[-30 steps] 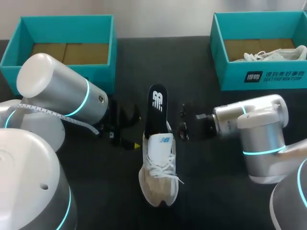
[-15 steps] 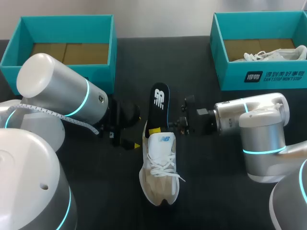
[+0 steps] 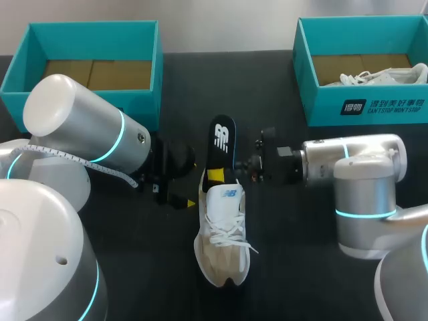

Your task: Take the shoe out of the shoebox, open the shoe tongue, remove and reinsert the insole, then place the shoe into the shoebox

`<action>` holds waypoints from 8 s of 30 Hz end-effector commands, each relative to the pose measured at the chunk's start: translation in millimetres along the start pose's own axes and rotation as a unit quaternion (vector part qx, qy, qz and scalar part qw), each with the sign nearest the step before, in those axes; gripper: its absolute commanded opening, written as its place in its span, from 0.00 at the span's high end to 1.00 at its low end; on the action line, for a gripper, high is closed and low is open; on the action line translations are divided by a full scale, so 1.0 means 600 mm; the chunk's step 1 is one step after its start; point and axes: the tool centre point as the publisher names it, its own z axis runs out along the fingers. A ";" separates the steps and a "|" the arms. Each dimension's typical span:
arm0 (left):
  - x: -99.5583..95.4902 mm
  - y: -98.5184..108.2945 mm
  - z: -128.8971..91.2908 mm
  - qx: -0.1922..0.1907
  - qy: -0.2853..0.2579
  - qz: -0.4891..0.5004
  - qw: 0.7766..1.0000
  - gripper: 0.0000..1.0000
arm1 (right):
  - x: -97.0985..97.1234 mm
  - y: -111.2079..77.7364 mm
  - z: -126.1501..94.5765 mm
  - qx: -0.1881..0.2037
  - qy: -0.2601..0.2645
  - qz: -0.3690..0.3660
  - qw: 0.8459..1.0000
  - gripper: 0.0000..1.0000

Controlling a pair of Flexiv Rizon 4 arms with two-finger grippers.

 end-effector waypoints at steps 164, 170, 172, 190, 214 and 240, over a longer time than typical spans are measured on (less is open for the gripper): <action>0.001 0.002 -0.002 0.001 0.000 0.001 1.000 0.00 | 0.013 -0.094 0.002 0.026 -0.045 0.117 0.992 1.00; 0.001 0.002 -0.002 0.001 0.000 0.001 1.000 0.00 | 0.021 -0.070 0.001 0.026 -0.048 0.095 0.994 0.61; 0.001 0.002 -0.002 0.001 0.000 0.001 1.000 0.00 | 0.023 -0.059 0.001 0.030 -0.051 0.086 0.995 0.35; 0.001 0.002 -0.002 0.001 0.000 0.001 1.000 0.00 | 0.032 -0.011 -0.008 0.055 -0.072 0.045 0.995 0.00; -0.004 0.011 -0.031 -0.016 0.010 0.015 1.000 0.00 | 0.058 0.010 -0.047 0.104 -0.103 0.050 0.988 0.00; -0.022 0.074 -0.120 -0.057 0.015 -0.017 0.998 0.00 | 0.059 0.101 -0.137 0.227 -0.183 0.045 0.955 0.00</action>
